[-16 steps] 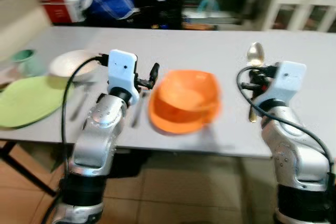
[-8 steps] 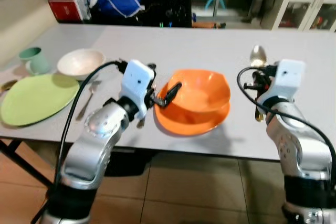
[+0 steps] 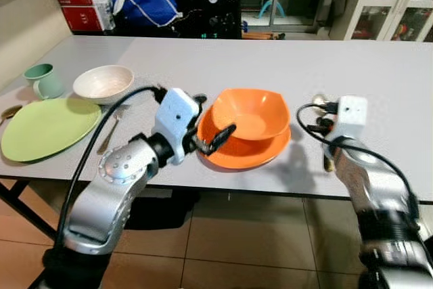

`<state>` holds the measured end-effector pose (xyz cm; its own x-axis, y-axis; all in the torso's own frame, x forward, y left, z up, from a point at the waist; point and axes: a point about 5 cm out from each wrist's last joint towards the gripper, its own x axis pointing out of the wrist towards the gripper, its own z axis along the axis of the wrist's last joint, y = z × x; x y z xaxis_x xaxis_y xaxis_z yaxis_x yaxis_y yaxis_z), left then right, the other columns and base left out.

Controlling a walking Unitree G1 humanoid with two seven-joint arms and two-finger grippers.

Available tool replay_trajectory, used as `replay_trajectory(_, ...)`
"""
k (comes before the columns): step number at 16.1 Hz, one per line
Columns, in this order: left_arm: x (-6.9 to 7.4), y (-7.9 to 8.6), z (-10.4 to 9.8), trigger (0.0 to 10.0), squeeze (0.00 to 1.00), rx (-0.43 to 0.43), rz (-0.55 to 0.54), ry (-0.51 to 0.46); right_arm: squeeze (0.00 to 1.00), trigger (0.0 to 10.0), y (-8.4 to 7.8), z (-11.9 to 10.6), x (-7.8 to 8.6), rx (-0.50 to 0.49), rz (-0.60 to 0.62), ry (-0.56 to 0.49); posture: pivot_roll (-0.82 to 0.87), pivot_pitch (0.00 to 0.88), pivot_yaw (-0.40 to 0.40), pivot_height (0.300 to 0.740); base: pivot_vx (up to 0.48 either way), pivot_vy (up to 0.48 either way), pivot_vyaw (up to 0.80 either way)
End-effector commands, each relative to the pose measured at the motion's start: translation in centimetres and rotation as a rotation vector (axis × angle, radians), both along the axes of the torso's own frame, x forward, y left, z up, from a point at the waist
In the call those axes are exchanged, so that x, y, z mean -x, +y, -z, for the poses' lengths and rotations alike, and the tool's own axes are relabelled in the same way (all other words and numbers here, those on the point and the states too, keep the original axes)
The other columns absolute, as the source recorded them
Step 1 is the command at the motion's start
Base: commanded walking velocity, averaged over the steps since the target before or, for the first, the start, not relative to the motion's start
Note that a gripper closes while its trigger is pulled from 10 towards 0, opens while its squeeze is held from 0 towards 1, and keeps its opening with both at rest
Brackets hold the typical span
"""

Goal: Setting the table

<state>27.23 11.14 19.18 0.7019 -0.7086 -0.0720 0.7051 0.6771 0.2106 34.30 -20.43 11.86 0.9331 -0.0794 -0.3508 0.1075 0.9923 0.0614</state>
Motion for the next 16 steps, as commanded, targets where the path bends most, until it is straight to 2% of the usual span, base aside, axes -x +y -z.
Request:
replay_trajectory(1, 0.3, -0.1, -0.2, 10.0, 0.0, -0.011, 0.029, 0.0, 0.0, 10.0, 0.1, -0.1, -0.4, -0.03, -0.003, -0.014, -0.02, 0.0, 0.049, 0.74, 0.0, 0.0, 0.0)
replay_trajectory(3, 0.7, -0.1, 0.0, 10.0, 0.0, -0.025, 0.046, 0.013, 0.0, 10.0, 0.5, 0.6, -1.0, -0.061, -0.002, 0.02, -0.02, 0.0, 0.048, 0.74, 0.0, 0.0, 0.0)
replay_trajectory(7, 0.9, -0.1, 0.0, 10.0, 0.0, -0.032, 0.056, 0.025, 0.0, 10.0, 1.1, 2.0, -1.5, -0.048, 0.019, 0.071, -0.01, 0.0, 0.043, 0.74, 0.0, 0.0, 0.0)
replay_trajectory(12, 2.3, -0.2, 0.9, 10.0, 0.0, -0.09, 0.157, 0.099, 0.0, 10.0, 0.8, 3.0, -1.5, -0.051, 0.066, 0.089, -0.01, 0.0, 0.045, 0.74, 0.0, 0.0, 0.0)
replay_trajectory(16, 2.4, -0.2, 1.0, 10.0, 0.0, -0.1, 0.165, 0.103, 0.0, 10.0, 0.6, 3.4, -1.4, -0.04, 0.081, 0.099, 0.0, 0.0, 0.041, 0.74, 0.0, 0.0, 0.0)
